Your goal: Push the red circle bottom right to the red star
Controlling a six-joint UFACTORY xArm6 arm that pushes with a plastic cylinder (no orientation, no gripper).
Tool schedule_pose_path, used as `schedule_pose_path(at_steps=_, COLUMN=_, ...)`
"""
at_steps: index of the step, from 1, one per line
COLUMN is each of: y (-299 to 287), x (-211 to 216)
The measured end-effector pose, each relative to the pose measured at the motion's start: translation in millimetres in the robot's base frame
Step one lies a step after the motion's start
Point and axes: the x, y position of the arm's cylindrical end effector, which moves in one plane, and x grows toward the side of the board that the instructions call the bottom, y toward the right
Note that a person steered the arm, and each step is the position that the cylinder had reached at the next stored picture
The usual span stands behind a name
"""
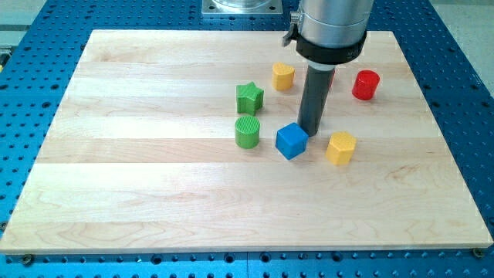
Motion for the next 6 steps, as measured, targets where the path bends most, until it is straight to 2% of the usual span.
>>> schedule_pose_path(at_steps=3, y=-15.0, x=28.6)
schedule_pose_path(at_steps=4, y=-4.0, x=19.3)
schedule_pose_path(at_steps=5, y=18.2, x=16.3)
schedule_pose_path(at_steps=6, y=67.4, x=12.3)
